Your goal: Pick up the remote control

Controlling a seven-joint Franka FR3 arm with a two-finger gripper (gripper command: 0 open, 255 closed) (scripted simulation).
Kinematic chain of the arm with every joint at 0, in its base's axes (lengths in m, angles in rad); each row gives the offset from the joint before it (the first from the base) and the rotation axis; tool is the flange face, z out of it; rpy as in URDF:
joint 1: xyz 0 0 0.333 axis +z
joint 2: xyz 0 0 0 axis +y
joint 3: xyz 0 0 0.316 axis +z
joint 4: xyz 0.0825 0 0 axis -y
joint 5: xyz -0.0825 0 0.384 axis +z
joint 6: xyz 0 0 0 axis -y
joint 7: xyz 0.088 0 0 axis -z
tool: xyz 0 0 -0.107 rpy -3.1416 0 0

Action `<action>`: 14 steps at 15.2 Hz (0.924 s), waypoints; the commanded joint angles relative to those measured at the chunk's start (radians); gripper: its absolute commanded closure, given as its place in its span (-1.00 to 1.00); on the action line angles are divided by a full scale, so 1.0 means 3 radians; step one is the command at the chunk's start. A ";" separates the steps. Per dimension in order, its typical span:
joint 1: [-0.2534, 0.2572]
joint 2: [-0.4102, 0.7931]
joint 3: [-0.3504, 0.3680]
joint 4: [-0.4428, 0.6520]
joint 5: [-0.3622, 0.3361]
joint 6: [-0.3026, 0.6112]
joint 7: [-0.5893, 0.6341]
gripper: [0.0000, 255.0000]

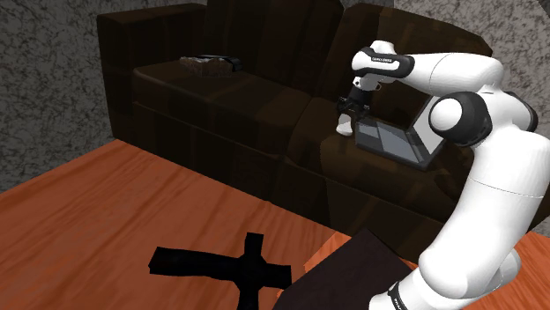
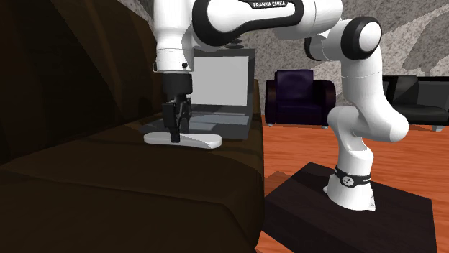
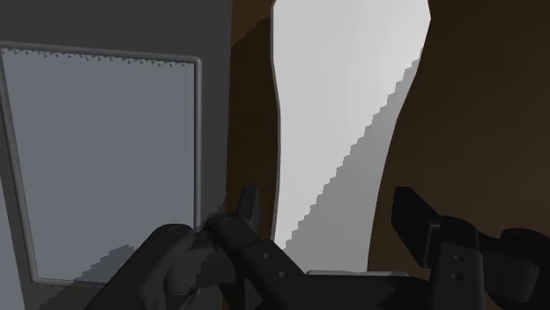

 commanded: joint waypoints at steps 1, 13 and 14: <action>0.0001 0.0013 0.0003 -0.0011 0.0000 -0.0005 -0.0002 1.00; -0.0029 0.0081 -0.0002 0.0578 0.0010 -0.0526 0.0007 1.00; -0.0033 0.0095 -0.0003 0.0644 0.0013 -0.0578 0.0007 1.00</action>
